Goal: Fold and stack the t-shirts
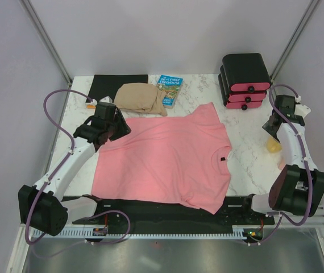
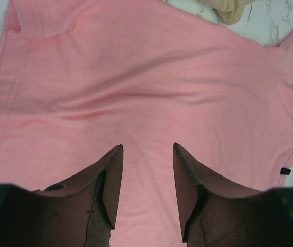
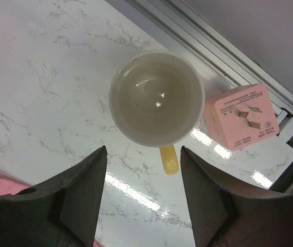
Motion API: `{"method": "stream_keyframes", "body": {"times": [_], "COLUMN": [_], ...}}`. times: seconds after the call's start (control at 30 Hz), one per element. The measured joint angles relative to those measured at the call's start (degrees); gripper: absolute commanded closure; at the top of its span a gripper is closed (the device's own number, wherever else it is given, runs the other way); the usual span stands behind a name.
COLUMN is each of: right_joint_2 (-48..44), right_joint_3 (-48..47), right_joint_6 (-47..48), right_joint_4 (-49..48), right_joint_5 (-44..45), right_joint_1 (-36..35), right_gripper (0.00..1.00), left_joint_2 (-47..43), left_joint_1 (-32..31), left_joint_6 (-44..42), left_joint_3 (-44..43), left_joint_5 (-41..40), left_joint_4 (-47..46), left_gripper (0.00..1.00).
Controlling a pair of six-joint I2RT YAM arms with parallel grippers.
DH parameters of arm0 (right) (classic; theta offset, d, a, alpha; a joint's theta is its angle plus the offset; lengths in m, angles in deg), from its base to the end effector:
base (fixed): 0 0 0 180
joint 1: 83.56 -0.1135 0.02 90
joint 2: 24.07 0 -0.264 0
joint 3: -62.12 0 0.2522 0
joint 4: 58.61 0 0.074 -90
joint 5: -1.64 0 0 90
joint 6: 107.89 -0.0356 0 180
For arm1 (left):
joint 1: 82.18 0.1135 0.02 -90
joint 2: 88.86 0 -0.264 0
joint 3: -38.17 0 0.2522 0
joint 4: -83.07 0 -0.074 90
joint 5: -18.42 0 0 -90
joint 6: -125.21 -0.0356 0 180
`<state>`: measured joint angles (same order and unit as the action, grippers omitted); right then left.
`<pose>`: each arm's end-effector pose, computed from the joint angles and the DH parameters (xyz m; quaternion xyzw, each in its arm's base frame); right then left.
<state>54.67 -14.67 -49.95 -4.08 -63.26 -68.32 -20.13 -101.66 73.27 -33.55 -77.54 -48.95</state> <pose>0.2654 -0.0880 0.2753 0.4323 0.8310 -0.1647 0.3089 0.2402 -0.0810 0.2953 -0.1686 0.9073 -0.1419 0.3582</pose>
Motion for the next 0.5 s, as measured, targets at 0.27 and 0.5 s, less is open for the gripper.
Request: {"method": "stream_keyframes", "body": {"times": [0.27, 0.5], "right_joint_2": [2.7, 6.9], "right_joint_3": [0.0, 0.3], "right_joint_6": [1.9, 2.3], "right_joint_4": [-2.3, -4.8], "right_joint_5": [-1.9, -2.7], "right_joint_1": [0.5, 0.8], "right_gripper": [0.33, 0.34], "left_joint_2": [0.0, 0.0], "left_joint_1": [0.0, 0.0], "left_joint_6": [-0.2, -0.6], "left_joint_3": [0.0, 0.0], "left_joint_5": [0.0, 0.0], "left_joint_4": [0.0, 0.0], "left_gripper": [0.50, 0.50]}}
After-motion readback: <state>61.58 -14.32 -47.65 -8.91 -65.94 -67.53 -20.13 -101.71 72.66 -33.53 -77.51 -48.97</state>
